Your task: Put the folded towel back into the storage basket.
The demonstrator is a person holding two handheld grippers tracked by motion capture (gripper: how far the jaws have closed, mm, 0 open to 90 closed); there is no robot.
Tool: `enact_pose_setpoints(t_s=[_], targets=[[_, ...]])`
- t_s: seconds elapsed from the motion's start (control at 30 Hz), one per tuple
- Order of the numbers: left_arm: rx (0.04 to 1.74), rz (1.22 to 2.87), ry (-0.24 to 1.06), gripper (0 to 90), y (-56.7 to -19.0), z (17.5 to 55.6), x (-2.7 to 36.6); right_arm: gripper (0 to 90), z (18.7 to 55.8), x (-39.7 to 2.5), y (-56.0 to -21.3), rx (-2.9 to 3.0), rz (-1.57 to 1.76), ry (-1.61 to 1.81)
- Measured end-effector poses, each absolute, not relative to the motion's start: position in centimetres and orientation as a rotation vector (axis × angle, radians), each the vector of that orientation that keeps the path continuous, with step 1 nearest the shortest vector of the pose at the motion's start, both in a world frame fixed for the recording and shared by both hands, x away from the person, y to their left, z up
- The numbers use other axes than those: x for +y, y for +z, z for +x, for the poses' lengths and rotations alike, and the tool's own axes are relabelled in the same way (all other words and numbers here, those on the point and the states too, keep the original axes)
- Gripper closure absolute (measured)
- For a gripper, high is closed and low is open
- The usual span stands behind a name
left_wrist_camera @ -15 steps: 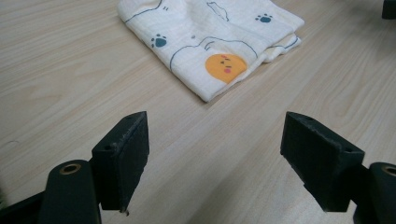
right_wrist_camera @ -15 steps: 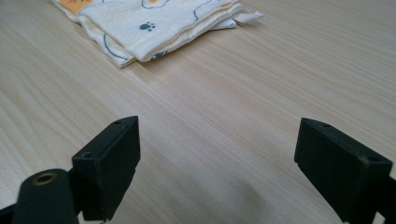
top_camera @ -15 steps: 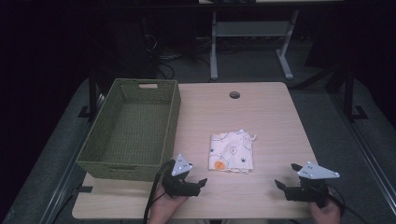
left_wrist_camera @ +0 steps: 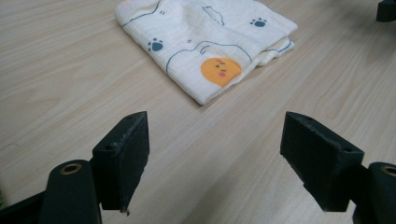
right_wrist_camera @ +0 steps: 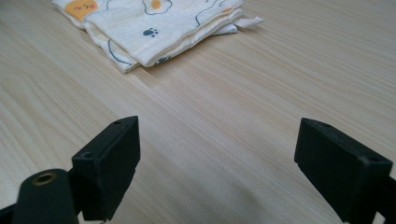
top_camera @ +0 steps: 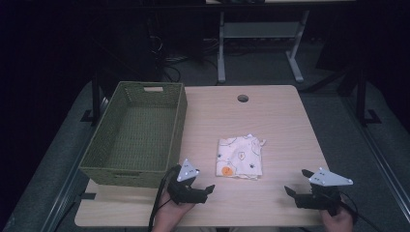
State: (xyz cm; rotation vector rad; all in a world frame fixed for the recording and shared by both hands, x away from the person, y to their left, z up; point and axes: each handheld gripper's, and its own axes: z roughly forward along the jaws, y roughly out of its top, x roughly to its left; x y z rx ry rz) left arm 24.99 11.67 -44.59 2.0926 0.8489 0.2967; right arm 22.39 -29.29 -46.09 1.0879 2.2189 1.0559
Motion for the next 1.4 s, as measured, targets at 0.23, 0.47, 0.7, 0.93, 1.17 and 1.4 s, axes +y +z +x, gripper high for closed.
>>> enact_pose_setpoints(t_s=[0.23,0.47,0.7,0.93,1.17,1.4], targets=[[0.846,2.085,0.294,24.4,-44.1,25.3,11.4,13.9,22.5,-28.9,-46.0,2.223,1.069,1.062],[0.822,2.113,0.277,24.2,-43.7,26.1,10.3,13.9,22.5,-28.6,-45.9,2.219,1.085,1.084],[0.791,2.165,0.264,24.2,-43.0,26.9,9.1,13.9,22.5,-28.7,-45.8,2.219,1.089,1.087],[0.755,2.188,0.256,24.3,-41.7,27.8,7.7,13.9,22.5,-29.1,-45.9,2.213,1.085,1.089],[0.743,2.231,0.243,24.3,-41.3,29.5,6.0,13.9,22.5,-29.1,-45.9,2.214,1.082,1.084],[0.76,2.267,0.234,24.4,-41.6,31.3,4.5,13.9,22.4,-29.2,-45.9,2.218,1.086,1.097]])
